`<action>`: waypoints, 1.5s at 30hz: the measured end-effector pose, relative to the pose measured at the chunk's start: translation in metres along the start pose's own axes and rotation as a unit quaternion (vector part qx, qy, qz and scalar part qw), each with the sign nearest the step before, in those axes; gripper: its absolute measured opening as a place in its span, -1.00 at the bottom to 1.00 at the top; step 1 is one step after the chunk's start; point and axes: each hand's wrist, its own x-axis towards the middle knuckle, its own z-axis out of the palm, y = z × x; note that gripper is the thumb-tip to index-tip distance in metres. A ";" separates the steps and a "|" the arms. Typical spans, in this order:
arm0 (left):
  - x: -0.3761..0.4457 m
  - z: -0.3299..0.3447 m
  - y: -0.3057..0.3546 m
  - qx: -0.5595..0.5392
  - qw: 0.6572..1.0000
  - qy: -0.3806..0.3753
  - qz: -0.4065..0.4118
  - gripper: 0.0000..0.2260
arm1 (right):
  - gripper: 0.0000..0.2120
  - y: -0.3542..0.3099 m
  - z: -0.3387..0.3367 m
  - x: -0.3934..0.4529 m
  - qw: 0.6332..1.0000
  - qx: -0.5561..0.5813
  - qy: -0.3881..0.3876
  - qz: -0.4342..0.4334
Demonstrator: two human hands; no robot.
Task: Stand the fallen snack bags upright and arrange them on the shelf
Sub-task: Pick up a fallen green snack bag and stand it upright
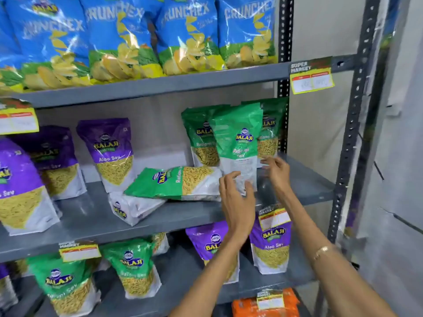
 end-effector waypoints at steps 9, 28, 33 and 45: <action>0.012 0.047 -0.004 -0.010 0.997 0.013 -0.070 -0.59 | -0.58 0.024 0.036 0.081 0.932 0.042 -0.285 0.220; 0.043 0.037 -0.030 -0.064 0.982 -0.097 -0.146 0.00 | -0.46 0.030 -0.030 0.009 0.981 -0.028 -0.193 0.000; 0.023 0.010 -0.015 -0.139 0.963 -0.152 -0.173 -0.31 | -0.02 -0.002 -0.048 -0.040 0.980 -0.051 -0.190 -0.016; 0.000 -0.107 0.060 -0.198 0.961 -0.187 -0.042 -0.25 | -0.19 -0.107 -0.030 -0.148 0.970 0.073 -0.208 -0.101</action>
